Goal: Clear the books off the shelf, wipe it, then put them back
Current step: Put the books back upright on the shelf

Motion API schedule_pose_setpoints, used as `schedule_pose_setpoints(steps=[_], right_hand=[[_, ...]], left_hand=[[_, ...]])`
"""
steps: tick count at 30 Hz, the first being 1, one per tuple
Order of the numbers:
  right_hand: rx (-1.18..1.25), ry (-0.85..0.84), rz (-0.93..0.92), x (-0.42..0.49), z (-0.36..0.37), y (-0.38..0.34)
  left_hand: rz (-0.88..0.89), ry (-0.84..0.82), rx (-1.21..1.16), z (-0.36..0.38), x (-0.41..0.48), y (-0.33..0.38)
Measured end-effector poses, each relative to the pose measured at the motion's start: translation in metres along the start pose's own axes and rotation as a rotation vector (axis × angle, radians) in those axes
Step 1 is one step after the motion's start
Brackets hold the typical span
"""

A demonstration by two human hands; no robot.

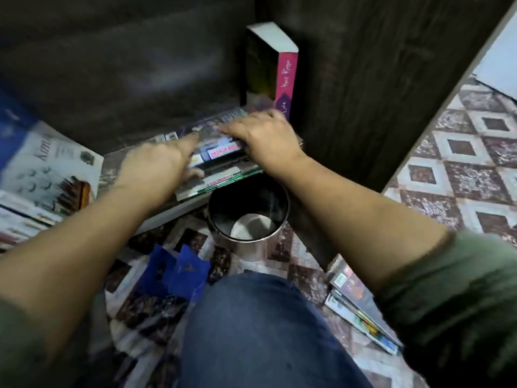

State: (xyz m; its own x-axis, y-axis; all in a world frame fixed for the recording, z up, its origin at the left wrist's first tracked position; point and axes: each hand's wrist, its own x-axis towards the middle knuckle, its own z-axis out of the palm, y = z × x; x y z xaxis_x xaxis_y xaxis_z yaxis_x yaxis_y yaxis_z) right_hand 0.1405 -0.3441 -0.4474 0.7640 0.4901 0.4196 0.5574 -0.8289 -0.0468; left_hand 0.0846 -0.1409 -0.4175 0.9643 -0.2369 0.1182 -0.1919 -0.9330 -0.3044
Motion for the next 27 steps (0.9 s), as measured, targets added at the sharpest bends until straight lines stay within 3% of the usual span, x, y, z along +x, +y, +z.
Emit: schedule_pose_setpoints(steps=[2,3,7,9,12,14,15,18,22,27], right_hand=[[0.028,-0.295,0.011,-0.005,0.018,0.011],[0.031,-0.349,0.011,-0.007,0.023,0.015],[0.061,-0.324,0.013,-0.009,0.028,0.017],[0.077,-0.254,0.034,-0.017,0.030,0.014],[0.141,0.049,0.056,-0.058,0.038,0.011],[0.196,0.203,0.063,-0.107,0.049,0.013],[0.216,0.193,0.073,-0.137,0.055,0.015],[0.288,0.010,0.171,-0.237,0.074,0.026],[0.337,-0.430,0.516,-0.351,0.096,0.051],[0.214,-0.826,0.753,-0.423,0.114,0.073]], left_hand=[[0.056,-0.121,-0.046,0.026,0.000,0.004],[0.057,-0.113,-0.087,0.035,-0.001,0.006],[0.017,-0.010,-0.193,0.047,-0.002,0.006],[0.000,-0.040,-0.196,0.042,0.000,0.008],[-0.061,-0.162,-0.081,0.023,0.005,0.026],[-0.055,-0.117,0.011,0.006,0.004,0.048],[-0.026,-0.065,0.004,-0.004,0.002,0.064],[0.242,-0.030,-0.116,-0.030,-0.003,0.120],[0.740,-0.072,-0.125,-0.034,0.002,0.190],[1.230,0.278,0.107,-0.018,0.004,0.258]])
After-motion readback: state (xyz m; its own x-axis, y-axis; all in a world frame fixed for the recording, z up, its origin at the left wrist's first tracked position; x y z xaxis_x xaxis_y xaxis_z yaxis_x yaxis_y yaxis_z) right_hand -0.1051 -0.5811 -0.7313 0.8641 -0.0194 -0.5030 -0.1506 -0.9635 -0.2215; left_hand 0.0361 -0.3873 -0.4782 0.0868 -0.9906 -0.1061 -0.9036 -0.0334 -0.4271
